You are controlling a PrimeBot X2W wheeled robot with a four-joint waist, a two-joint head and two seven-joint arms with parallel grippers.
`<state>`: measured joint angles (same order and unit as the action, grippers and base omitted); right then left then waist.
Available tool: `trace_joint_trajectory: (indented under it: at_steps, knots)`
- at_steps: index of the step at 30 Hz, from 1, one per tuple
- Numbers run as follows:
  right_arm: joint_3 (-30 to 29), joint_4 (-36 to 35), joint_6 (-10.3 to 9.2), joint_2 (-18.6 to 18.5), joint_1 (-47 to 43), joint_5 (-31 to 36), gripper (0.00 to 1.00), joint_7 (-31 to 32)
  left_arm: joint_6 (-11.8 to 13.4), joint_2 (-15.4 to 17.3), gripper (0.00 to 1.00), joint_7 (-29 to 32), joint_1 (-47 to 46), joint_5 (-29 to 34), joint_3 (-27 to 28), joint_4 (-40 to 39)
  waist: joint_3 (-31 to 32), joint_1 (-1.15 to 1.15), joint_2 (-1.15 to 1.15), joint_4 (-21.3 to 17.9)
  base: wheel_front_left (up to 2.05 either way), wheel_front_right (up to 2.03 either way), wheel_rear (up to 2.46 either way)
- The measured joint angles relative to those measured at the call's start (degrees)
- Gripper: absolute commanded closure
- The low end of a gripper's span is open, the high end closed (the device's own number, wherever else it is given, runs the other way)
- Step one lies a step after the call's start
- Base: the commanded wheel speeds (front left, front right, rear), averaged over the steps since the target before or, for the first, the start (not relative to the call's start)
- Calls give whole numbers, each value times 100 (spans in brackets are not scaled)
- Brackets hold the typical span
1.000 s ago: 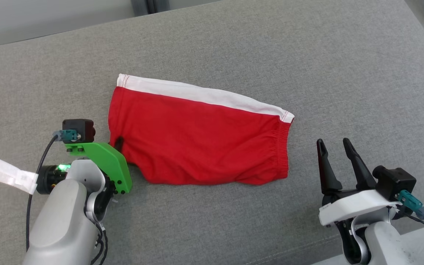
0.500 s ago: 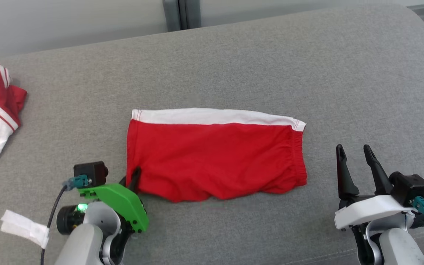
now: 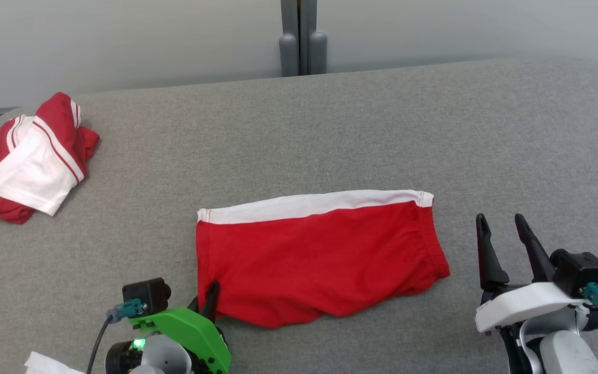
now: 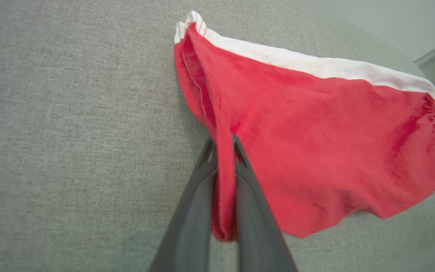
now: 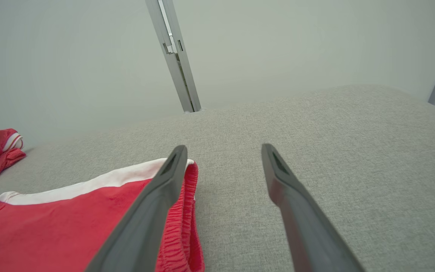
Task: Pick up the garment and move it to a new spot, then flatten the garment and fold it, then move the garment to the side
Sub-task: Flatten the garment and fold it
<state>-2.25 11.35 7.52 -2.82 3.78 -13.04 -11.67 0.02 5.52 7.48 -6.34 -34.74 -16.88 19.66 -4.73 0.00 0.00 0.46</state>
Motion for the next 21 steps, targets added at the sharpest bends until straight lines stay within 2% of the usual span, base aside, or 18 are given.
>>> trace_joint_trajectory:
  at_steps: [3, 5, 6, 14, 21]
  knots:
    - [7, -18, 0, 0, -6, 1, 0, 29, 20, -31, 100, -112, 19, -13, -9, -4, 21, 0, 0, -1, 0, 0, 0]
    - [7, -21, 0, 0, -8, 3, 0, 48, 60, -31, 53, -290, 17, 20, 25, -35, 18, 0, 0, -22, 0, 0, 0]
    - [3, -23, 0, 0, -10, 3, 0, 49, 104, -22, 0, -432, 10, 79, 46, -57, 18, 0, 0, -34, 0, 0, 0]
    - [-90, -33, 0, -1, -15, 45, 0, 76, 157, 112, 0, -1817, -158, 709, 91, -434, 63, 0, 0, -81, 0, 0, 0]
    - [-133, -10, 0, 0, -58, 97, 0, 153, 278, 178, 0, -2170, -72, 1131, 35, -823, 194, 0, 0, -91, 0, 0, 0]
